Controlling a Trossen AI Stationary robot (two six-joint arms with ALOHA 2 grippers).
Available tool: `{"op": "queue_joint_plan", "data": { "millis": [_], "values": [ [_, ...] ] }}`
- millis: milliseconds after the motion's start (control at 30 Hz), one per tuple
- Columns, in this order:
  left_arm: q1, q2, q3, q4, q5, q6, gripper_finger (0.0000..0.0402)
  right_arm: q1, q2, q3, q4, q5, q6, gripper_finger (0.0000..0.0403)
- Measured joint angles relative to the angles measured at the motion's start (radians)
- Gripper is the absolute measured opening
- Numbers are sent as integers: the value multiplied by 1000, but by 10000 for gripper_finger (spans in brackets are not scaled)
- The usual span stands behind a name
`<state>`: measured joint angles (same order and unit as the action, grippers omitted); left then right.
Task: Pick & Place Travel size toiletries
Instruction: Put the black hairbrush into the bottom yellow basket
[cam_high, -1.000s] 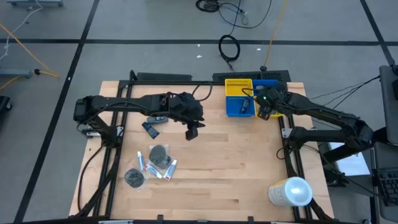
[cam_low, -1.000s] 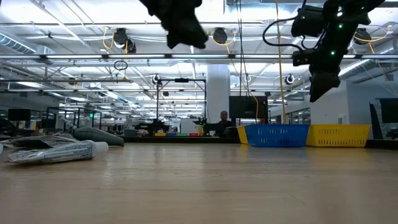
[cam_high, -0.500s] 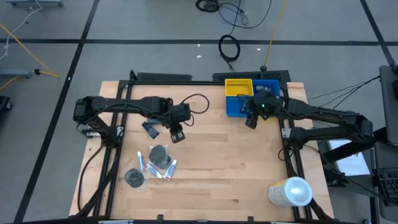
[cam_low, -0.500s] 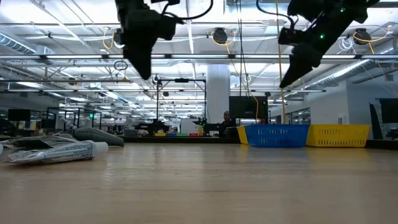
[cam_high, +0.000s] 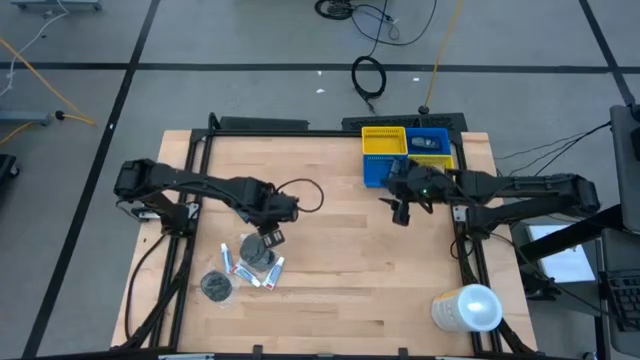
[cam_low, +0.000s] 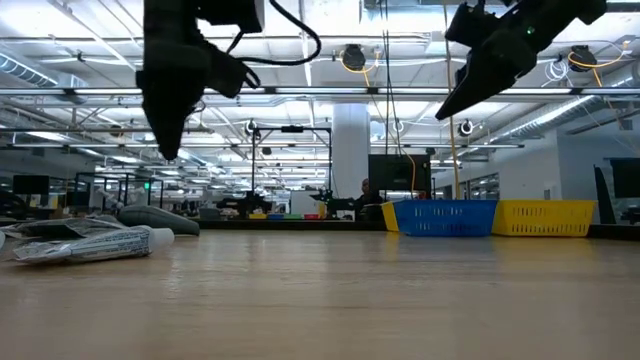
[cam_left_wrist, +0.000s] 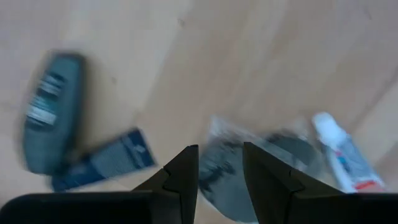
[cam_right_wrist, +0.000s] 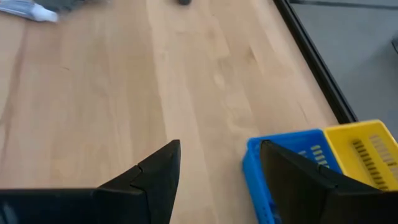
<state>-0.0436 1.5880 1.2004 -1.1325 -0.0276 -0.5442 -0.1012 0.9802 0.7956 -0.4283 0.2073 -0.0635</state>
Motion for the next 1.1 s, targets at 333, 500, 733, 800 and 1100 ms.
{"op": "queue_joint_plan", "data": {
  "millis": [333,500,733,800,1100],
  "values": [
    [-123,-20,-61,96,33,-406,124,32,26,0,66,6,-1,210],
    [-165,-3,-61,95,18,-587,124,32,72,0,103,5,-16,210],
    [-207,-5,-61,114,-34,-666,124,32,126,0,114,1,-21,210],
    [-215,3,-61,119,-47,-676,124,32,133,0,115,1,-22,210],
    [-219,111,-60,151,6,-685,125,53,135,0,111,0,-35,210]
  ]
}}
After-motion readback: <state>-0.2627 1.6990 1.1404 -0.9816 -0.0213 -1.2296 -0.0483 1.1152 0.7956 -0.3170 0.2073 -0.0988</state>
